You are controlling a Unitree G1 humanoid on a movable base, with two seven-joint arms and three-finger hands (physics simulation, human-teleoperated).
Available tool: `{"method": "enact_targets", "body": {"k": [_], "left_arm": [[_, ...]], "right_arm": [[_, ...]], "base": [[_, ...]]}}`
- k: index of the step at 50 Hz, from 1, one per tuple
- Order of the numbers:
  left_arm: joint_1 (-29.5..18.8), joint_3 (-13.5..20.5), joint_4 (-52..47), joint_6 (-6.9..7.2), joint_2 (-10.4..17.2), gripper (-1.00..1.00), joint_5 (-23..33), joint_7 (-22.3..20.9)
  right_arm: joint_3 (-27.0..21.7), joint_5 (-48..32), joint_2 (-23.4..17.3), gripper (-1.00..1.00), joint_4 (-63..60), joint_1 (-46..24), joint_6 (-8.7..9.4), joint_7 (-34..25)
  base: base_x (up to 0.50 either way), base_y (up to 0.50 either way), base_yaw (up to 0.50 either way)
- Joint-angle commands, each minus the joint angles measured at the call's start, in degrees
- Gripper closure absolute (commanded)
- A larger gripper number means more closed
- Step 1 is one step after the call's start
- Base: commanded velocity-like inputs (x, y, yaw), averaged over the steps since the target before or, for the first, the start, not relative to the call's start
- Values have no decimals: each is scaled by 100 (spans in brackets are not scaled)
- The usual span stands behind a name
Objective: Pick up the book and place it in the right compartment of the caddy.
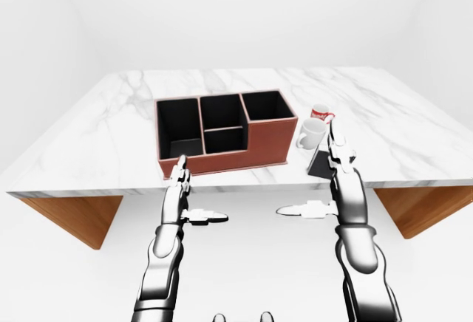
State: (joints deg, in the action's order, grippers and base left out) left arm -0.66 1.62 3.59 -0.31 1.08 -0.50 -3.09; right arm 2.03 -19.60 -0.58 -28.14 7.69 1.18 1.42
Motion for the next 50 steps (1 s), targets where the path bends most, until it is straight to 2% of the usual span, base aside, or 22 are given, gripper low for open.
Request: {"method": "enact_targets", "body": {"k": [1,6,7,14,16,19,22,29,34,37,43,46,50], "left_arm": [[-16,-10,50,29,1,-100,20,-40],[-16,-17,48,59,0,-100,31,-48],[-25,-15,100,18,0,-100,34,-50],[-44,-13,129,31,1,-100,32,-55],[-51,-15,171,-3,0,-100,35,-56],[-40,-20,116,40,-1,-100,39,-54],[-68,-13,222,-27,1,-100,37,-57],[-39,-22,113,58,1,-100,44,-59],[-9,-5,54,28,0,-100,29,-42],[6,-10,20,45,-3,-100,31,-38],[-10,-9,114,-46,-1,-100,37,-36],[14,-20,33,8,-4,-100,45,-34],[30,-26,9,12,-9,-100,52,-30]], "right_arm": [[-123,-1236,29,-100,-1590,-75,382,-259],[-470,-1847,-85,-100,-1756,-379,382,-576],[-523,-2202,-156,-100,-1743,-479,382,-698],[-770,-2607,-179,-100,-2257,-690,382,-1225],[-765,-2800,-187,-100,-2241,-713,382,-1211],[-803,-2876,-181,-100,-2249,-743,382,-1276],[-884,-2959,-213,-100,-2254,-770,382,-1324],[-936,-3063,-236,-100,-1708,-704,382,-1075],[-1002,-3117,-281,-100,-1385,-687,382,-1002],[-1054,-3243,-319,-100,-1255,-700,382,-1115],[-1117,-3341,-395,-100,-760,-661,382,-1126],[-1115,-3457,-426,-100,-542,-613,382,-1236],[-1112,-3683,-439,-100,-421,-513,382,-1572]], "base": [[50,0,0],[50,0,0],[33,0,0],[0,0,0],[0,0,0],[0,0,0],[0,0,0],[0,0,0],[0,0,0],[0,0,0],[0,0,0],[18,0,0],[45,0,0]]}}
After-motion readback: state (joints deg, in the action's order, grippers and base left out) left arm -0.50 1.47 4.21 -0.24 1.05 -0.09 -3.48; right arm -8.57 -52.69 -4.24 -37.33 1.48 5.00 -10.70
